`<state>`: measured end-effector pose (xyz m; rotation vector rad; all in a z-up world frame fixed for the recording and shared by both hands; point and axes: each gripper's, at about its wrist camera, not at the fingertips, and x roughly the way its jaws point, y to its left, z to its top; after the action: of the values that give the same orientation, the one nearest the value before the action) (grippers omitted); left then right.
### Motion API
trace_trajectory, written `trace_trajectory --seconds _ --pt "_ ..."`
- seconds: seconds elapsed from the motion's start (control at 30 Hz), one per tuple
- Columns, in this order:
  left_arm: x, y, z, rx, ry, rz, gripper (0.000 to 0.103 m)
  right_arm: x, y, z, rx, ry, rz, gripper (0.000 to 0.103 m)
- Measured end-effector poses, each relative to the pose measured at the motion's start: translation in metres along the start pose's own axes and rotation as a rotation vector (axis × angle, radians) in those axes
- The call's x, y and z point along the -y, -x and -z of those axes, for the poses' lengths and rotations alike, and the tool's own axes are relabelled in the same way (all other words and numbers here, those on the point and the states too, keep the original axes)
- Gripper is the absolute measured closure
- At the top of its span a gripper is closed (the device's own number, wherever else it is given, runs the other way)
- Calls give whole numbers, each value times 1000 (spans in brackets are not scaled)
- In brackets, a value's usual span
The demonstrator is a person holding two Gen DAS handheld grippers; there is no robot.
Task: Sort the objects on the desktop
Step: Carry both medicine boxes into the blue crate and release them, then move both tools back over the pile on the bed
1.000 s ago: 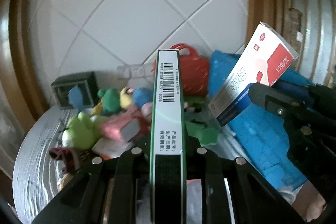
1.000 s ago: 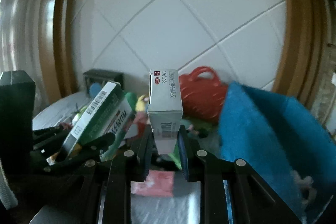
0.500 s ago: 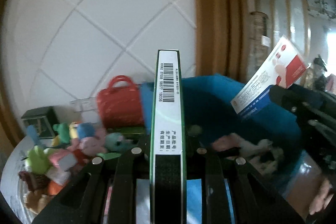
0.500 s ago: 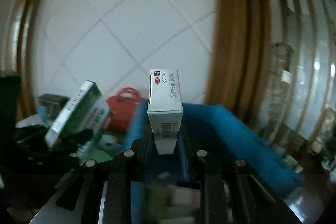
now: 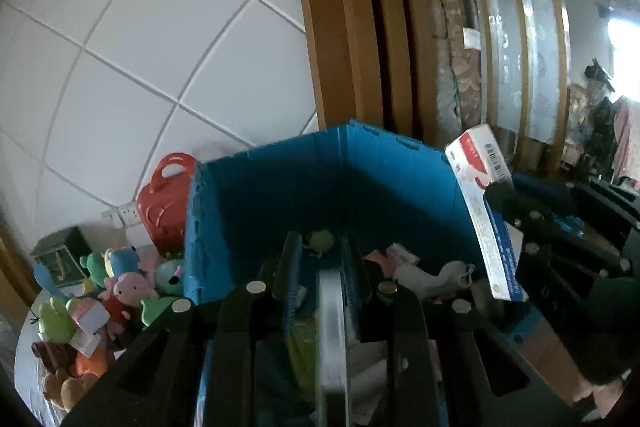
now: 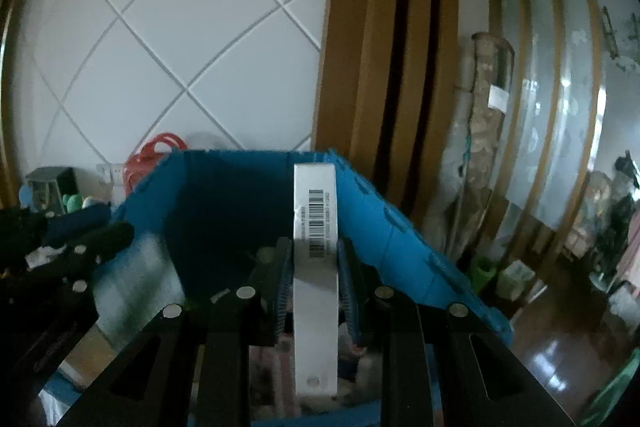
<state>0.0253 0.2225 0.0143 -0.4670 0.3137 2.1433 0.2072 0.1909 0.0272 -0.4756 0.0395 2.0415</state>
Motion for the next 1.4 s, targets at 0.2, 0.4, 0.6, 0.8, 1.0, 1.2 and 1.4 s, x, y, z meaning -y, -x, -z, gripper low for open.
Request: trace_trajectory --seconds 0.2,0.4,0.6,0.8,1.0,1.2,1.4 --pt "4 -14 3 -49 23 -14 82 15 -25 8 -29 2 -11 80" --pt "-3 -12 10 -57 37 -13 26 15 -33 9 -40 -7 13 17" --pt "-22 2 10 -23 93 -13 23 23 -22 9 -26 -38 43 0" --pt "-52 18 13 -15 166 -26 22 11 -3 5 -2 -34 -3 0" --pt "-101 37 25 -5 238 -79 22 -20 17 -10 43 -16 -80 0" --pt "-167 58 48 -7 288 -151 22 -84 35 -26 104 46 -203 0" --pt "-251 73 90 -43 322 -240 22 -168 44 -32 121 88 -302 0"
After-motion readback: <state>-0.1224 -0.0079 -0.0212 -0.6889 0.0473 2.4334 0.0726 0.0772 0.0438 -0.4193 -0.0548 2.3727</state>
